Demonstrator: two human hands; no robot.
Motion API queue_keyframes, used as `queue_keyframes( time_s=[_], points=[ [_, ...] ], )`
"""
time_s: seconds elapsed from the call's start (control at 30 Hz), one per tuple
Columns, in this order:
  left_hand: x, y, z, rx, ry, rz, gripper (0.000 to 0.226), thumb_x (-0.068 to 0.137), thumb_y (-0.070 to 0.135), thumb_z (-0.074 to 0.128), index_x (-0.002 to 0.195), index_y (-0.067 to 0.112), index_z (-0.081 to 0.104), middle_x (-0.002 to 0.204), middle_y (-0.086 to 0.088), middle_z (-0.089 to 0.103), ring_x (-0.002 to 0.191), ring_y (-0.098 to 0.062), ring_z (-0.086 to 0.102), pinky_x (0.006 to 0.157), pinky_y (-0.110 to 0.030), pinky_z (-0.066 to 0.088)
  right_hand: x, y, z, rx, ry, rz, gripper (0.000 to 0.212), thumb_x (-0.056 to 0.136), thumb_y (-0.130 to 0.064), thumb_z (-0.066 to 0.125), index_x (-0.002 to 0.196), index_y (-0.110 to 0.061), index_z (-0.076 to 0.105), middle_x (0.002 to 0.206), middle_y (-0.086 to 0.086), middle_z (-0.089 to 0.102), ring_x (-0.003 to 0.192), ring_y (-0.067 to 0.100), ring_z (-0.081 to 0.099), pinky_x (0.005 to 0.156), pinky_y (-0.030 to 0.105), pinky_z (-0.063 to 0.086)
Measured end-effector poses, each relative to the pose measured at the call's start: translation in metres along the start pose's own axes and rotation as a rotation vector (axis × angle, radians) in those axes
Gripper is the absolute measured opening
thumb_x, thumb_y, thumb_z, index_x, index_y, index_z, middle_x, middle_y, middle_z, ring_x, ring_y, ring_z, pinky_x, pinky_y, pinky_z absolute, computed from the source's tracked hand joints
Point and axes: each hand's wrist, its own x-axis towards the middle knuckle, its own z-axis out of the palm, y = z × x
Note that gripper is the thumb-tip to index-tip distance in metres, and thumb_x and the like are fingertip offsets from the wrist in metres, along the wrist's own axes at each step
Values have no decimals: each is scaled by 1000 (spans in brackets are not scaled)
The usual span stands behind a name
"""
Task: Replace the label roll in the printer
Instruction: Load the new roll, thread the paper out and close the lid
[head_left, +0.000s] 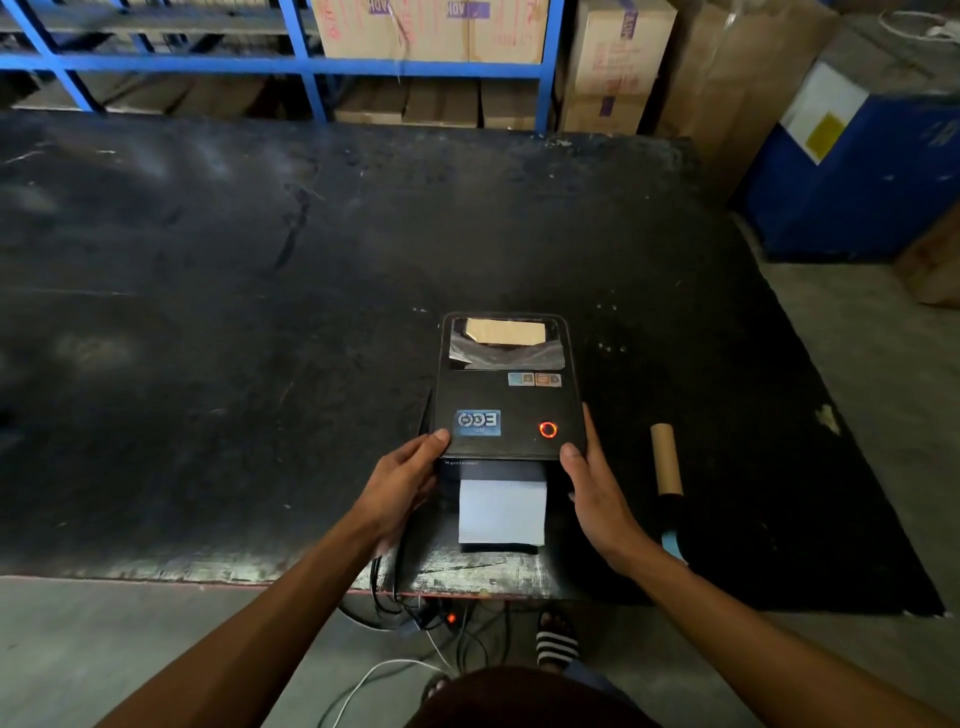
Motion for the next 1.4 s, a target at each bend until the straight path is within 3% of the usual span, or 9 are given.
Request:
queue_keyframes(
  time_s=[0.13, 0.27, 0.4, 0.5, 0.63, 0.8, 0.97, 1.2, 1.4],
  points=[
    [4, -3, -4, 18, -46, 10, 54, 89, 45, 61, 124, 4, 62, 56, 15, 65, 53, 3, 61, 57, -10, 50, 1, 2, 1, 57, 25, 23, 62, 92, -48, 40, 147, -50, 13, 139, -23, 42, 123, -9, 43, 91, 17, 39],
    [9, -5, -9, 37, -83, 9, 45, 95, 41, 57, 124, 6, 62, 53, 16, 63, 52, 3, 59, 57, -9, 49, 1, 6, 0, 98, 32, 61, 54, 96, -46, 43, 147, -44, 25, 130, -32, 48, 120, -9, 48, 88, 18, 41],
    [12, -8, -10, -8, -72, 2, 50, 88, 45, 65, 121, 8, 65, 49, 15, 53, 47, -3, 40, 58, -14, 45, 0, 5, 3, 119, 51, 94, 39, 95, -47, 44, 133, -50, 40, 117, -39, 56, 109, -16, 53, 79, 11, 44],
    [14, -10, -10, -7, -65, 0, 46, 93, 41, 60, 125, 9, 62, 49, 15, 58, 48, 0, 51, 66, -15, 48, -2, 4, 2, 130, 46, 106, 42, 88, -57, 47, 130, -52, 42, 114, -40, 58, 107, -17, 54, 80, 14, 42],
    [12, -10, -7, -25, -52, -10, 46, 93, 43, 60, 128, 12, 62, 61, 15, 69, 63, 2, 66, 75, -19, 50, -2, 6, 1, 135, 51, 110, 54, 86, -58, 48, 138, -44, 40, 114, -39, 59, 105, -15, 56, 79, 16, 43],
    [7, -7, -3, -29, -11, -11, 60, 73, 58, 70, 119, 20, 68, 112, 4, 77, 106, -7, 69, 92, -28, 45, -3, 3, 1, 127, 39, 120, 46, 86, -61, 48, 130, -52, 40, 113, -40, 58, 106, -17, 54, 82, 18, 43],
    [4, -4, 0, -32, 3, 3, 58, 73, 60, 68, 117, 22, 69, 113, 5, 76, 106, -6, 69, 90, -24, 46, -3, 4, 1, 138, 33, 118, 50, 82, -62, 48, 130, -51, 40, 116, -38, 56, 107, -15, 54, 87, 22, 43],
    [-1, -3, 8, -70, 3, 16, 33, 79, 53, 64, 99, 30, 78, 106, 7, 78, 96, -2, 72, 66, -10, 53, -3, 5, 1, 137, 30, 116, 43, 82, -63, 48, 125, -58, 41, 113, -43, 57, 107, -17, 54, 89, 23, 43],
    [2, -8, 11, -49, 47, 10, 29, 94, 48, 54, 106, 32, 76, 114, 11, 75, 104, 2, 68, 77, -12, 50, -4, 3, 2, 131, 31, 114, 36, 84, -60, 46, 120, -62, 42, 113, -42, 56, 108, -20, 51, 88, 19, 42]
  ],
)
